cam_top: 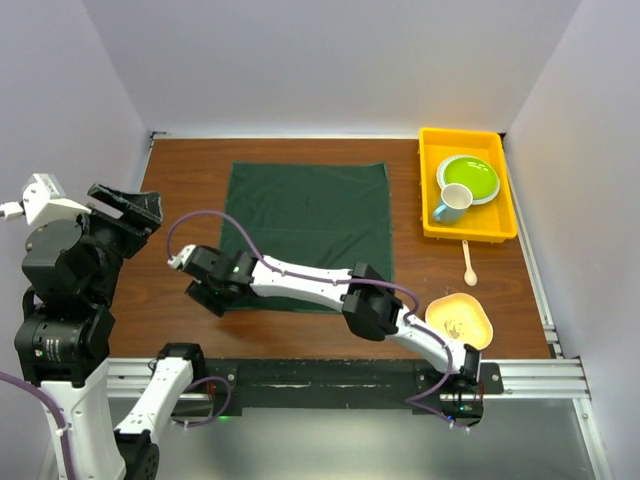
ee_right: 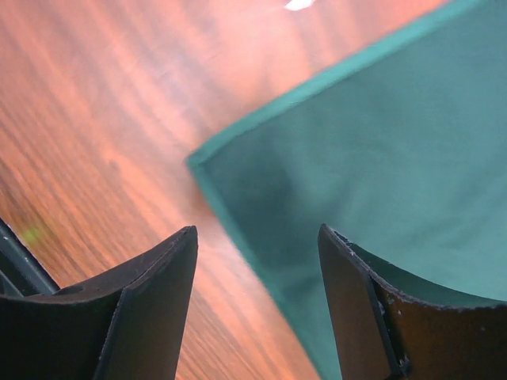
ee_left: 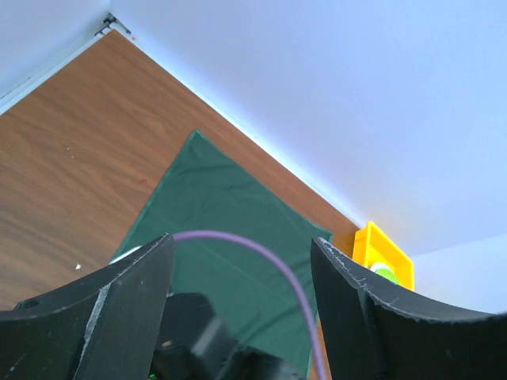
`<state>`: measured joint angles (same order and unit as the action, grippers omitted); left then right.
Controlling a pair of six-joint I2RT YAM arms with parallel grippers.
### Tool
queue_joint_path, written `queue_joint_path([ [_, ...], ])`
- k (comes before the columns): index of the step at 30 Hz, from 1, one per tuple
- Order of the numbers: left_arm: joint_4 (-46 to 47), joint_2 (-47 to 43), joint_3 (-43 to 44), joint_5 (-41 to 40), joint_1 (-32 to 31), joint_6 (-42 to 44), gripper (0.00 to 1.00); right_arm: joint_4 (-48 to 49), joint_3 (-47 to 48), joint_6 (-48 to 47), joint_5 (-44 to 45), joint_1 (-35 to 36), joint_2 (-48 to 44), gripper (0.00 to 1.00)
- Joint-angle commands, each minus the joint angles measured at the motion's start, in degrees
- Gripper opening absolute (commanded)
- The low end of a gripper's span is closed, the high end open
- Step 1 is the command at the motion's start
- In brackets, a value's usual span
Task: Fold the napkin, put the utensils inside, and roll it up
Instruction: Fold the napkin
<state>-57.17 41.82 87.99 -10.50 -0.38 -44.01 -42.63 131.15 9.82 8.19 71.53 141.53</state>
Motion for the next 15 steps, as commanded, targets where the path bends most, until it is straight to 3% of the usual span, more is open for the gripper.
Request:
queue_joint_path([
  [1,-1.9,1.9,1.1,3.8,0.4,1.5,0.74,1.8,4.9,-2.4,1.1,1.9,1.8,0.66],
  [15,-3.7,3.7,4.2,3.8,0.4,5.6,0.74,6.3,8.2,-4.7,1.5,3.4,6.9,0.57],
])
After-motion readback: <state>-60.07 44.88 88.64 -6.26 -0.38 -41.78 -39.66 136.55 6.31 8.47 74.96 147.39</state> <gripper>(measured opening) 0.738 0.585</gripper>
